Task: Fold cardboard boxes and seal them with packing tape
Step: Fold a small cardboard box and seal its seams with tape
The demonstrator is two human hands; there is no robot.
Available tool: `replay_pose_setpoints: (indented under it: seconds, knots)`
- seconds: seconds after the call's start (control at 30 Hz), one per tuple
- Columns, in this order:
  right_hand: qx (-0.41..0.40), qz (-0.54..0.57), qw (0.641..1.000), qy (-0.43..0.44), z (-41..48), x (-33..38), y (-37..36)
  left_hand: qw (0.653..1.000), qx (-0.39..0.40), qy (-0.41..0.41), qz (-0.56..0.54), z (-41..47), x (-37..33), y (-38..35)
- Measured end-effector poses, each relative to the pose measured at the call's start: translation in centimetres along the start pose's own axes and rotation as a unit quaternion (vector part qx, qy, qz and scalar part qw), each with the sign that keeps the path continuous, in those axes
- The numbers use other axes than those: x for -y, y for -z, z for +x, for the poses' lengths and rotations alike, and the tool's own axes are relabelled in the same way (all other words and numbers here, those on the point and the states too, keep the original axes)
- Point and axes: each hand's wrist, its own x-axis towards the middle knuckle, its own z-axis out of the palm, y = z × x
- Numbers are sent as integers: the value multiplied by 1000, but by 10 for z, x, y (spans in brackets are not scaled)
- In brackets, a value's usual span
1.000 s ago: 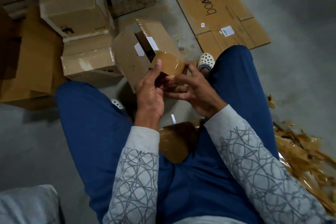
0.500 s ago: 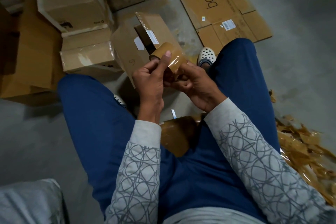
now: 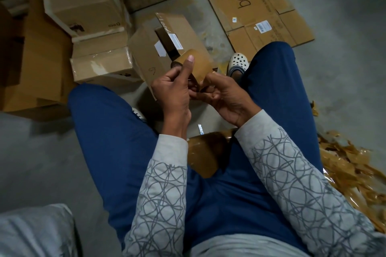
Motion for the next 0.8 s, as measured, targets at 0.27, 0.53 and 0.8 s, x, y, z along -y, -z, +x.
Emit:
replay_pose_setpoints:
  seconds: [0.27, 0.53, 0.8]
  knots:
    - [14, 25, 1000, 2, -1, 2, 1, 1000, -6, -26, 13, -1, -1, -3]
    - [-3, 51, 999, -16, -1, 2, -5, 999, -24, -39, 16, 1, 3, -1]
    - [-24, 2, 1000, -2, -2, -5, -6, 998, -18, -55, 13, -3, -7, -8]
